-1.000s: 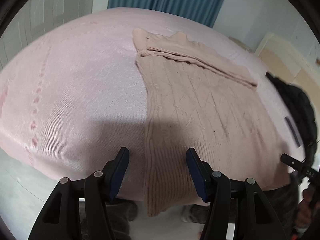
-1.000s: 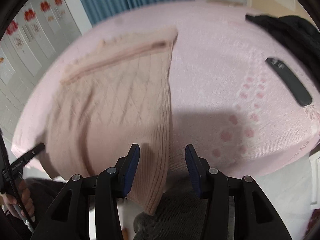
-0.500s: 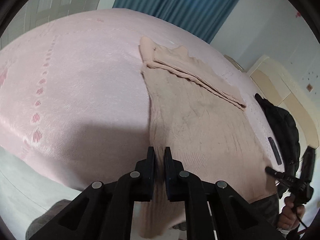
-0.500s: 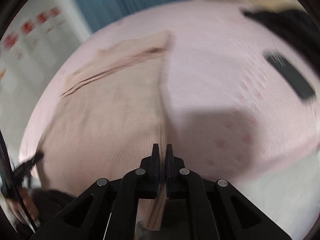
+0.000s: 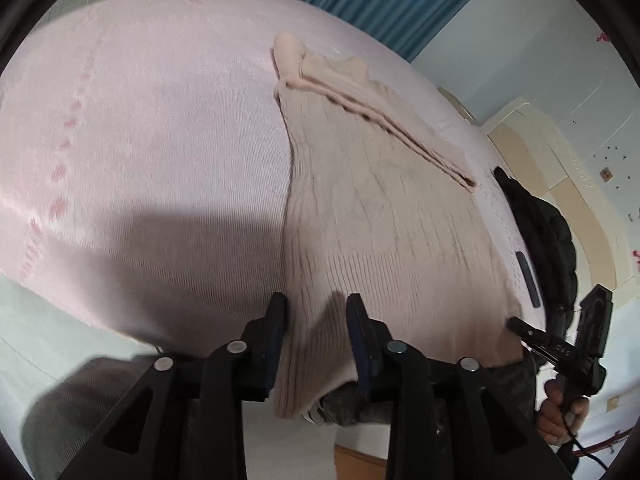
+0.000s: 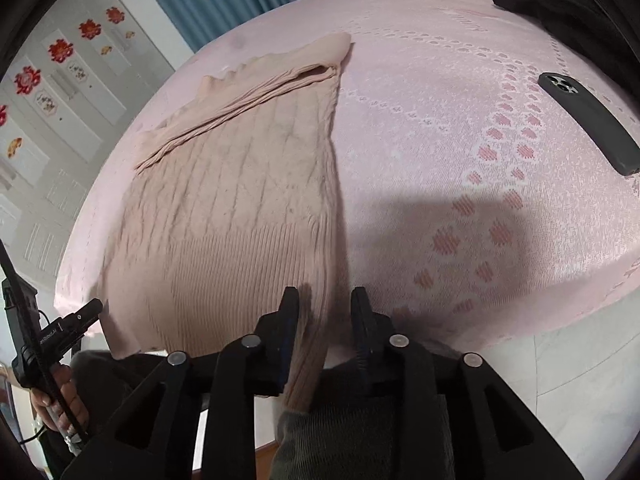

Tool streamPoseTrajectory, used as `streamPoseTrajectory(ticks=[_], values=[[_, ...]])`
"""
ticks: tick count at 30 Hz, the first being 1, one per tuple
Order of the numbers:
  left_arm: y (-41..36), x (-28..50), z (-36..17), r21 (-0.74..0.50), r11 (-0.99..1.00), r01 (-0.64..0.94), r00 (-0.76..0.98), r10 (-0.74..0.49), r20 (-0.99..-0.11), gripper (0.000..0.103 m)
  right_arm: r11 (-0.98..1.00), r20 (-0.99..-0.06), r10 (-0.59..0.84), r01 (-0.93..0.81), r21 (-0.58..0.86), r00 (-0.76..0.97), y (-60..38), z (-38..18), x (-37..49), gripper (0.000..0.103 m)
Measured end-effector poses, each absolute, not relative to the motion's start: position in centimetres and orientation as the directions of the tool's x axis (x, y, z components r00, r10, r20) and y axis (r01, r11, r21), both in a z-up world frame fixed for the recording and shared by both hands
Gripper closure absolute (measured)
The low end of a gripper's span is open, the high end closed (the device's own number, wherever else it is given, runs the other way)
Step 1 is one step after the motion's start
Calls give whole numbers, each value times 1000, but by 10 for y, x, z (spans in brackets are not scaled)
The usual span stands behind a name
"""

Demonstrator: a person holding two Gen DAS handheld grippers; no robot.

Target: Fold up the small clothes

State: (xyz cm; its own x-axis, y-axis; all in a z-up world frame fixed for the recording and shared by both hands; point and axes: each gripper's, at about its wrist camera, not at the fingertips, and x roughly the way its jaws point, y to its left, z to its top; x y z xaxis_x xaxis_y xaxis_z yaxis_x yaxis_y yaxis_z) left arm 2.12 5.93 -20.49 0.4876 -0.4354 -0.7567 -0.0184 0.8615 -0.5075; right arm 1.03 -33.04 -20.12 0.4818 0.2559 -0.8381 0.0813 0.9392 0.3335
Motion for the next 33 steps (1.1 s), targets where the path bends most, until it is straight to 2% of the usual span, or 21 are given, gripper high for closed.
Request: streamPoseTrajectory(ticks=[2,6,8,9,10,11,13,16,23,33], values=[[56,18,-211,-529,848,-25,454,-462,-762,74,942,-841,254,76,328,478,-330,-202,9,75],[45,20,-210,-483,875,1,459,-430,-777,73,945,-842,262,52,323,471,-325,-201,10,64],[40,25,-213,-472,882,-11,448,-418,-791,74,946,-842,266,38,320,469,-323,-202,12,62],[39,26,-213,-467,884,-17,453,-409,-792,77,949,-843,262,36,314,470,-322,-201,13,66],[39,25,-211,-471,882,-11,462,-413,-785,88,951,-844,255,36,308,472,-322,-201,14,74],[39,23,-207,-480,877,2,479,-422,-770,94,952,-845,254,35,306,470,-322,-201,15,96],[39,17,-190,-478,877,46,551,-421,-720,94,940,-829,289,22,341,479,-324,-200,14,98],[36,15,-168,-431,900,68,607,-380,-698,94,932,-757,293,0,361,584,-328,-179,1,98],[40,27,-122,-445,893,63,666,-370,-648,94,924,-708,292,0,382,643,-324,-148,6,98],[47,75,-76,-469,882,40,743,-340,-576,94,868,-585,324,12,496,744,-333,-98,40,98]])
